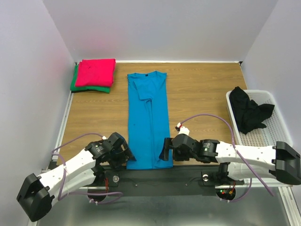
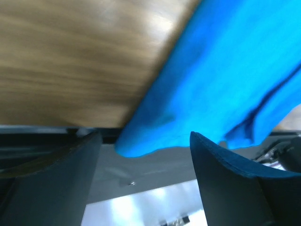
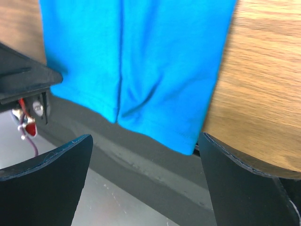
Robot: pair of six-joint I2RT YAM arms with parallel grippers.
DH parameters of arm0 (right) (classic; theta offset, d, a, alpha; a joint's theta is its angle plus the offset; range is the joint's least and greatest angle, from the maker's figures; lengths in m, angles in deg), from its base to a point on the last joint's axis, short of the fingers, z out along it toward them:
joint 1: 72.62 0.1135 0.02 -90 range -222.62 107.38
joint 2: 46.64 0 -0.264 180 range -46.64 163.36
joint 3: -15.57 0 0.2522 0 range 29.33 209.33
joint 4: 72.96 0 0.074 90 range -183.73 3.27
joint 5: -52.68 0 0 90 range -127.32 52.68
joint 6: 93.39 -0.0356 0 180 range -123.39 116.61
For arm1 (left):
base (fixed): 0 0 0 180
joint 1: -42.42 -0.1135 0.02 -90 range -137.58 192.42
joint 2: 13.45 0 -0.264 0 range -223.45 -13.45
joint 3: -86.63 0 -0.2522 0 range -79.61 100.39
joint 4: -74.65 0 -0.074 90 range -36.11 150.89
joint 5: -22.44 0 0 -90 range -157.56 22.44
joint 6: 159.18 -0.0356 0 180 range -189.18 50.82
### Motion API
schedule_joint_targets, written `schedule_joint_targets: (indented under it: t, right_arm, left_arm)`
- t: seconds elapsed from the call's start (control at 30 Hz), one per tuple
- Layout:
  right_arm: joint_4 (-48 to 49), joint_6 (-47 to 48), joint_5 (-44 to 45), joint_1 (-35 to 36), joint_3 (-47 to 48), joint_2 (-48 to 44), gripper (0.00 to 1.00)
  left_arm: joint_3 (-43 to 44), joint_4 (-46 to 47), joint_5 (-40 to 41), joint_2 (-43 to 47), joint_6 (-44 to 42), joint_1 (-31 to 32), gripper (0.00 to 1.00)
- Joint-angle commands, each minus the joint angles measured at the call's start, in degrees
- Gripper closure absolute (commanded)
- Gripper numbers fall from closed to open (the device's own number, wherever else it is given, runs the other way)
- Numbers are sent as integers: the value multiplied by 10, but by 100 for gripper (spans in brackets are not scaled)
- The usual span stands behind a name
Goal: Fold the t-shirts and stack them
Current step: Fold the tshirt
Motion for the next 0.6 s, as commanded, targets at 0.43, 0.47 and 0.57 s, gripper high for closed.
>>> schedule_joint_targets:
  t: [0.43, 0.47, 0.57]
  right_arm:
    - [-1, -57, -29, -19, -26, 38, 16]
    - [0, -61, -32, -19, -27, 39, 18]
    - [7, -64, -44, -19, -30, 39, 25]
  left_arm:
    - [-23, -32, -21, 34, 33, 21, 70]
    - [-23, -32, -23, 37, 33, 22, 72]
    - [-24, -31, -26, 41, 31, 22, 89]
